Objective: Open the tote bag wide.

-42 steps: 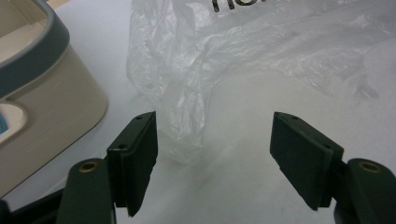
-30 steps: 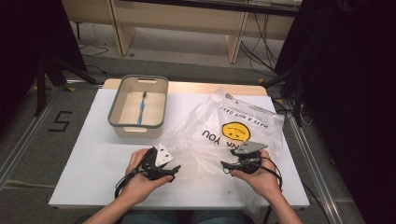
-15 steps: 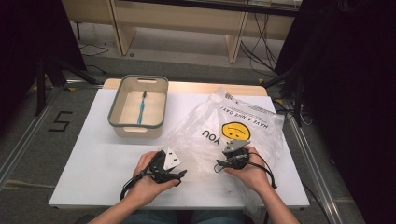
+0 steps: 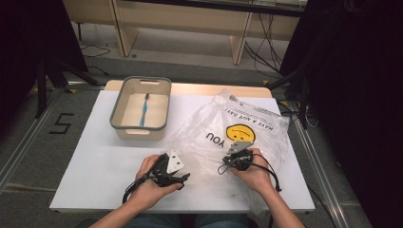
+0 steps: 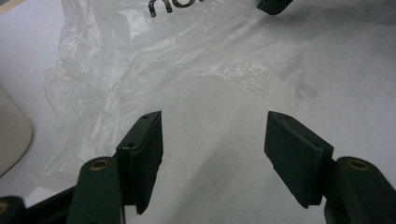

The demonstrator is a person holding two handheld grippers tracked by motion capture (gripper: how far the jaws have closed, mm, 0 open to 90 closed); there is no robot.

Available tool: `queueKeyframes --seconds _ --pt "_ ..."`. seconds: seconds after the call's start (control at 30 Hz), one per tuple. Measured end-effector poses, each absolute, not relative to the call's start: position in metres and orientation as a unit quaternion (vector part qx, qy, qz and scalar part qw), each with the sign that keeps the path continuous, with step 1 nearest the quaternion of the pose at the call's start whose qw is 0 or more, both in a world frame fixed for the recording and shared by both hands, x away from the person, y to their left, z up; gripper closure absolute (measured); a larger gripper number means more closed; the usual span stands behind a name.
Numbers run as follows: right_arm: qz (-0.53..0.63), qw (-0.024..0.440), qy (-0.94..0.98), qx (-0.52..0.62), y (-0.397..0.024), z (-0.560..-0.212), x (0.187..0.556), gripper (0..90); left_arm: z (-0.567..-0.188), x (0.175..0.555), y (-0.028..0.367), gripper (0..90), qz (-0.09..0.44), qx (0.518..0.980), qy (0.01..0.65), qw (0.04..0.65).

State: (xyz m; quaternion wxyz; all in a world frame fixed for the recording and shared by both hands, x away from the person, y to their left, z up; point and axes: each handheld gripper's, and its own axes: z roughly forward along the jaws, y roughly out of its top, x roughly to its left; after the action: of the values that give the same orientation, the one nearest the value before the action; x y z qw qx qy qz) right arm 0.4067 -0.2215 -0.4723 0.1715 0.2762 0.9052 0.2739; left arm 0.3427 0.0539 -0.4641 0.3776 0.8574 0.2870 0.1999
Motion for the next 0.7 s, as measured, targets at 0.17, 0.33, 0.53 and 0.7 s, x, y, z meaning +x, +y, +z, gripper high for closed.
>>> queueKeyframes --seconds 0.17,0.33,0.53,0.7 --pt "0.286 0.179 0.9 0.278 -0.222 -0.467 0.405 90.0 -0.464 0.344 0.049 43.8 0.189 0.857 0.284 0.387" --pt "0.305 0.196 0.89 0.278 -0.22 -0.458 0.402 90.0 -0.463 0.347 0.027 67.7 0.171 0.862 0.258 0.402" --pt "0.33 0.206 0.876 0.285 -0.22 -0.45 0.4 90.0 -0.476 0.363 -0.009 87.6 0.155 0.876 0.248 0.384" --pt "0.346 0.212 0.866 0.294 -0.223 -0.442 0.399 90.0 -0.488 0.373 -0.023 89.1 0.148 0.884 0.253 0.365"
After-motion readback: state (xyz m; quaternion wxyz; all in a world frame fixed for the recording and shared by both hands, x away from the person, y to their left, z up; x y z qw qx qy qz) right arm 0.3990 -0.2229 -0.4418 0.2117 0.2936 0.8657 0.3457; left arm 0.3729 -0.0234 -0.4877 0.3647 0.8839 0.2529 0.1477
